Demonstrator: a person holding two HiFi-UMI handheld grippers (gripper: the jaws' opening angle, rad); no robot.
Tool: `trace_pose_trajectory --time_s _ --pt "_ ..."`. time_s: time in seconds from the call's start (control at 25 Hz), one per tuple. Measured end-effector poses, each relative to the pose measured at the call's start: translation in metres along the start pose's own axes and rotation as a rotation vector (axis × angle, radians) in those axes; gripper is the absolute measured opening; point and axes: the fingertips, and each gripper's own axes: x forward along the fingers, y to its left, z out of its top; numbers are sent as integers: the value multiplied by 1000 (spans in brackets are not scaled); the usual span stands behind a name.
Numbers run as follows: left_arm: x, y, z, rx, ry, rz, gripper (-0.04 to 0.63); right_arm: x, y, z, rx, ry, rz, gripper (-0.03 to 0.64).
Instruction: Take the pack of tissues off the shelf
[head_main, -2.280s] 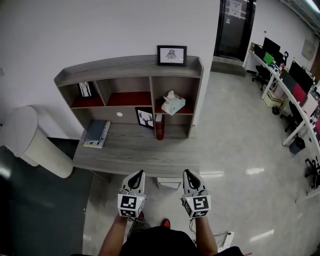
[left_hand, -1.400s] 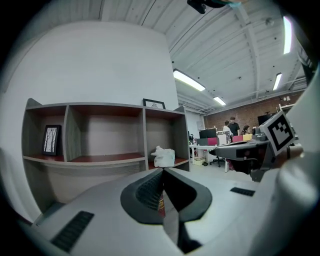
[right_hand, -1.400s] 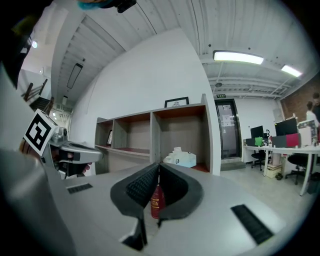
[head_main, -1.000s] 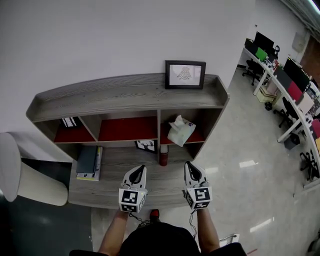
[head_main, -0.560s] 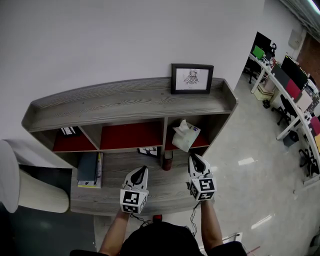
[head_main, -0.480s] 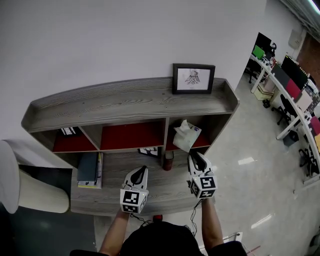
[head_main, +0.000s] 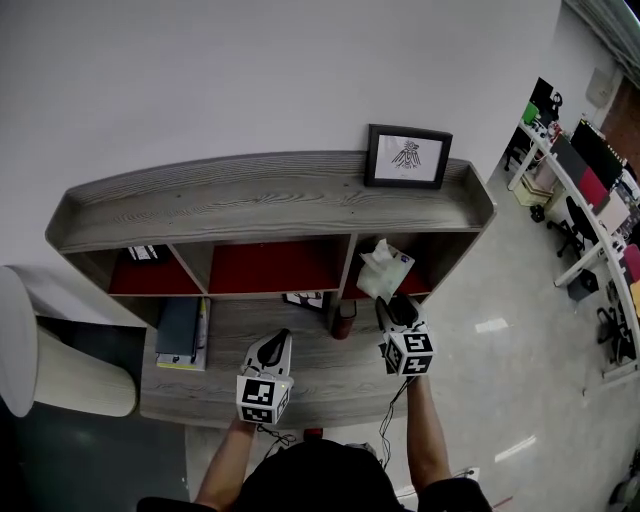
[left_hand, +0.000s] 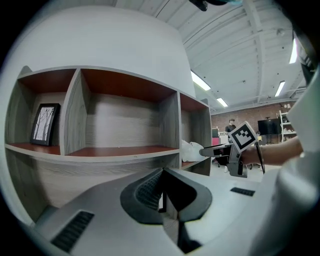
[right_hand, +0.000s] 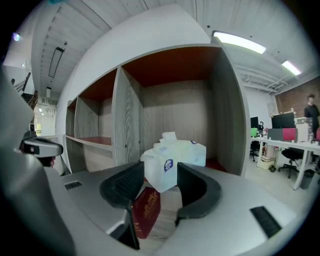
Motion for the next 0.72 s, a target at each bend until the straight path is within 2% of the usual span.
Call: trace_pose_trajectory --time_s 0.4,0.52,0.72 --pt "-2 11 -6 -25 11 22 6 10 -1 -6 17 27 2 203" --pt "-2 10 -8 -28 17 22 6 7 -5 -5 16 22 -19 79" --pt "-4 15 -9 -31 17 29 6 8 -9 -5 16 30 -26 43"
